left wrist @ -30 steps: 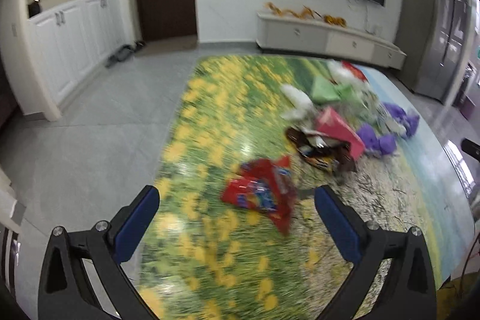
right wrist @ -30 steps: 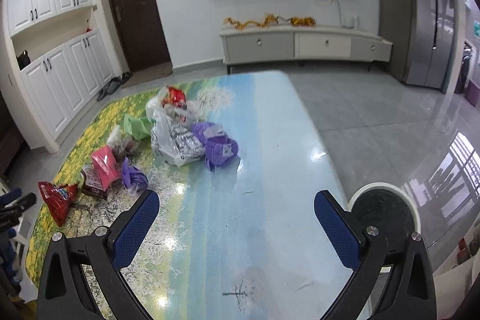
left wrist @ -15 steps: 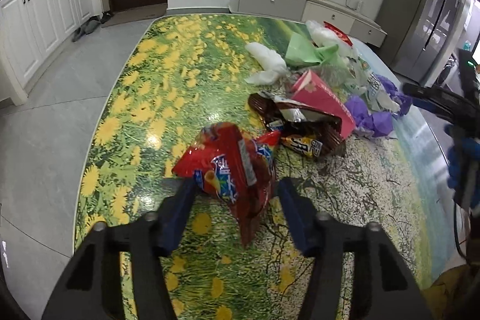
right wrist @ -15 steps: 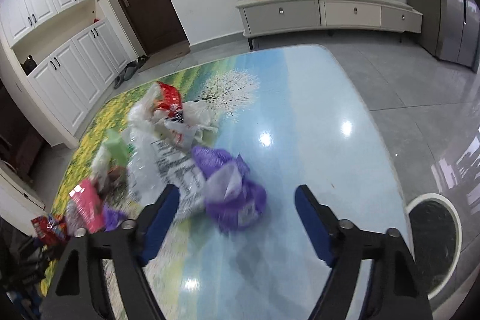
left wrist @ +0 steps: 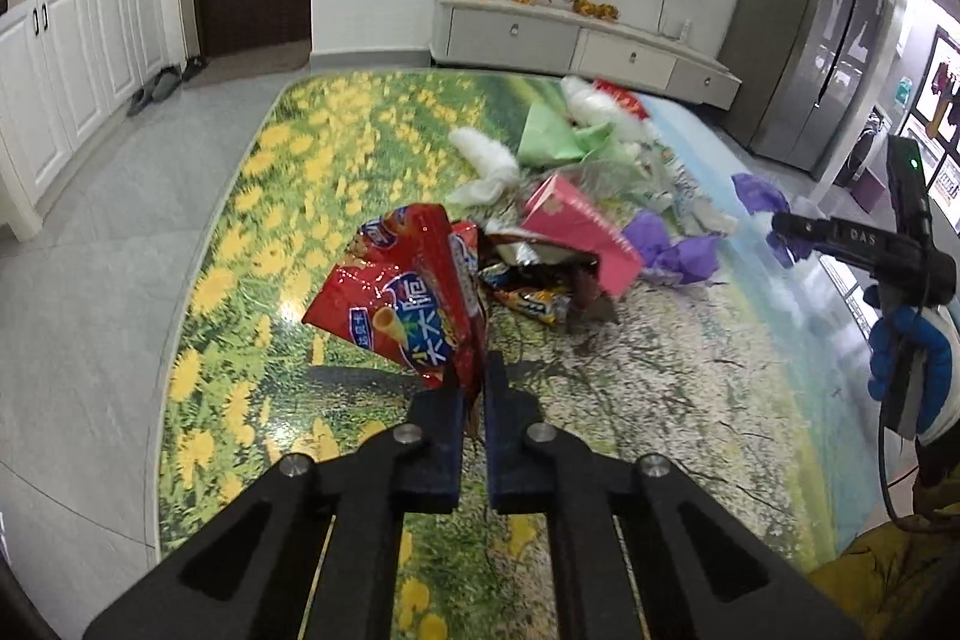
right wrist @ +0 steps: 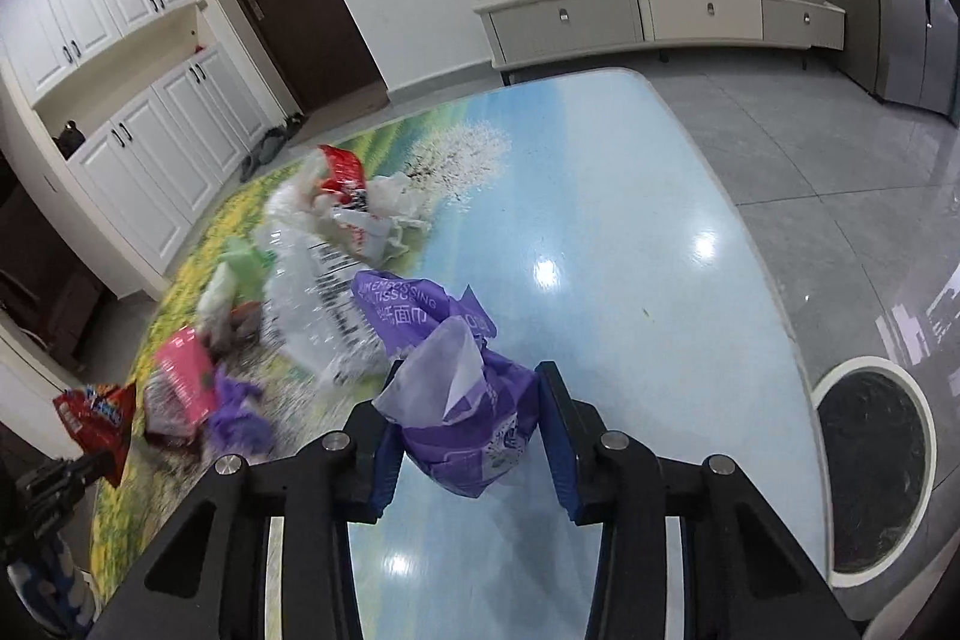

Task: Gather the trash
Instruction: 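Grasp red snack bag with left gripper while right gripper grasps purple bag, carry both to bin, then open both grippers over the bin to drop the bags, then grasp brown wrapper with left gripper while right gripper grasps purple glove, then carry both held items to the bin and open both grippers, then grasp white milk bag with right gripper while left gripper grasps pink packet, then carry both held items over the bin and open both grippers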

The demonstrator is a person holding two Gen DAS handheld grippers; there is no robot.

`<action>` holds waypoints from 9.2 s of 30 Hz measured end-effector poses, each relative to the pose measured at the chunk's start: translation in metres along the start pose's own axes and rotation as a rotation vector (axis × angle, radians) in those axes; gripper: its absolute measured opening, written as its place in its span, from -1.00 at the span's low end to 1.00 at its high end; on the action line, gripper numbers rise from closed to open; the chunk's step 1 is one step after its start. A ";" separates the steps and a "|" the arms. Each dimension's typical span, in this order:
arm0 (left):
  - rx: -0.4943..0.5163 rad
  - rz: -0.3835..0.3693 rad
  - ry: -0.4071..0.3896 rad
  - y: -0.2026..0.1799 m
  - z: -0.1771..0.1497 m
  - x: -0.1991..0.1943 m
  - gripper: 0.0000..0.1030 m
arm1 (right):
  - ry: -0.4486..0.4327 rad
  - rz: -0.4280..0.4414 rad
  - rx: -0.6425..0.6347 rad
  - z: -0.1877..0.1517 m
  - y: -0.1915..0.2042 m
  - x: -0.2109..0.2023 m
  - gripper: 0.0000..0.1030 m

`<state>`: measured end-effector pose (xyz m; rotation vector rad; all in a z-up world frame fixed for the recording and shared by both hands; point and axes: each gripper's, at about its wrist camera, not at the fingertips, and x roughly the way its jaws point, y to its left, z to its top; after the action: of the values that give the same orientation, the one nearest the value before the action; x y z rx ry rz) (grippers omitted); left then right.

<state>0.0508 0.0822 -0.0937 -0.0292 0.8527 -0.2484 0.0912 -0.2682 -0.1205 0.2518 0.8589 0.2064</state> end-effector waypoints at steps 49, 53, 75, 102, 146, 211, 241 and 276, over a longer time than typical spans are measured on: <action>0.595 -0.646 0.010 -0.446 0.097 0.092 -0.09 | -0.094 -0.452 0.462 -0.069 -0.293 -0.145 0.05; 0.600 -0.635 -0.017 -0.404 0.094 0.054 -0.09 | -0.167 -0.416 0.392 -0.051 -0.243 -0.172 0.05; 0.096 -0.154 -0.031 -0.023 0.046 0.031 -0.09 | -0.002 0.039 -0.162 0.018 0.074 -0.064 0.05; 0.012 -0.217 0.043 -0.015 0.028 0.070 -0.67 | 0.259 0.154 -0.389 -0.029 0.130 0.052 -0.30; 0.658 -0.665 0.108 -0.491 0.099 0.122 -0.06 | -0.023 -0.422 0.397 -0.063 -0.317 -0.103 -0.03; -0.011 -0.179 0.026 -0.039 0.062 0.097 -0.14 | 0.168 -0.015 -0.372 0.039 0.098 0.084 0.03; -0.019 -0.289 -0.021 -0.035 -0.001 0.002 0.26 | 0.069 0.113 -0.109 -0.017 0.041 -0.041 -0.71; 0.067 -0.239 0.089 -0.086 0.001 0.025 -0.48 | -0.020 0.186 -0.022 -0.053 -0.018 -0.077 -0.71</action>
<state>0.0497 -0.0075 -0.1010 -0.0581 0.9292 -0.5055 0.0028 -0.2996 -0.1038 0.3133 0.8129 0.3854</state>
